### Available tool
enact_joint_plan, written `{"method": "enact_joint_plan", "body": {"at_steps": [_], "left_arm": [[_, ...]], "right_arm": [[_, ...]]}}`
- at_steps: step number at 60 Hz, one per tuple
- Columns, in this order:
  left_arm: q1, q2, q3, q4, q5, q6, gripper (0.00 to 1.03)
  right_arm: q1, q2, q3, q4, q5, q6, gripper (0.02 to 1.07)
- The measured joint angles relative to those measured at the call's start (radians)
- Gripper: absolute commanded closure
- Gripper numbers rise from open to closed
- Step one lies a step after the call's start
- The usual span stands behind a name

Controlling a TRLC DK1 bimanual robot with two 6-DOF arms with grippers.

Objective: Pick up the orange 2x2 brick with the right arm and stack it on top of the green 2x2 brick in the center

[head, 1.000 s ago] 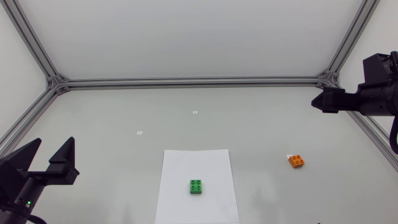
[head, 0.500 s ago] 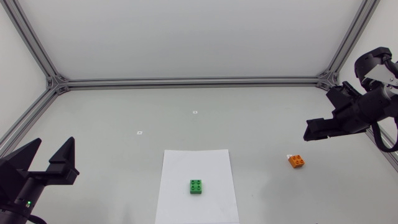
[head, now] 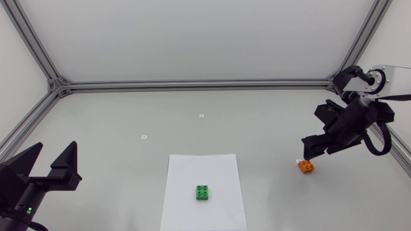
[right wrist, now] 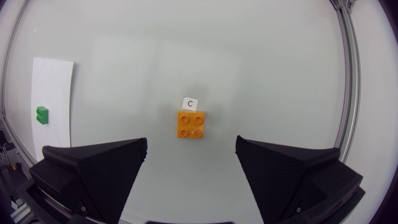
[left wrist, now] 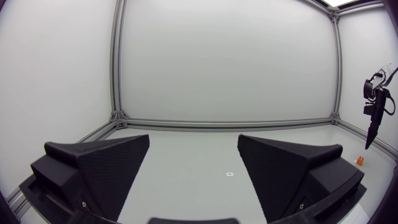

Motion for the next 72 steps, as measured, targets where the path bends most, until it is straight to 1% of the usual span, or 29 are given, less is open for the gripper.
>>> {"method": "enact_joint_plan", "body": {"at_steps": [4, 27, 32, 40, 43, 55, 60, 69, 72], "left_arm": [[0.0, 0.0, 0.0, 0.0, 0.0, 0.0, 0.04], [0.0, 0.0, 0.0, 0.0, 0.0, 0.0, 0.04], [0.0, 0.0, 0.0, 0.0, 0.0, 0.0, 0.04], [0.0, 0.0, 0.0, 0.0, 0.0, 0.0, 0.04], [0.0, 0.0, 0.0, 0.0, 0.0, 0.0, 0.04], [0.0, 0.0, 0.0, 0.0, 0.0, 0.0, 0.04], [0.0, 0.0, 0.0, 0.0, 0.0, 0.0, 0.04], [0.0, 0.0, 0.0, 0.0, 0.0, 0.0, 0.04], [0.0, 0.0, 0.0, 0.0, 0.0, 0.0, 0.04]], "right_arm": [[0.009, 0.016, -0.001, 0.019, 0.014, 0.006, 0.06], [0.02, 0.102, -0.031, 0.105, 0.026, 0.01, 0.07], [0.02, 0.116, -0.04, 0.118, 0.027, 0.013, 0.12], [0.019, 0.132, -0.047, 0.142, 0.034, 0.013, 0.13], [0.019, 0.138, -0.047, 0.15, 0.034, 0.013, 0.16], [0.019, 0.157, -0.047, 0.158, 0.034, 0.013, 0.17], [0.019, 0.164, -0.047, 0.161, 0.033, 0.017, 0.22], [0.019, 0.167, -0.054, 0.165, 0.033, 0.019, 0.23], [0.019, 0.168, -0.056, 0.166, 0.032, 0.024, 0.29]]}}
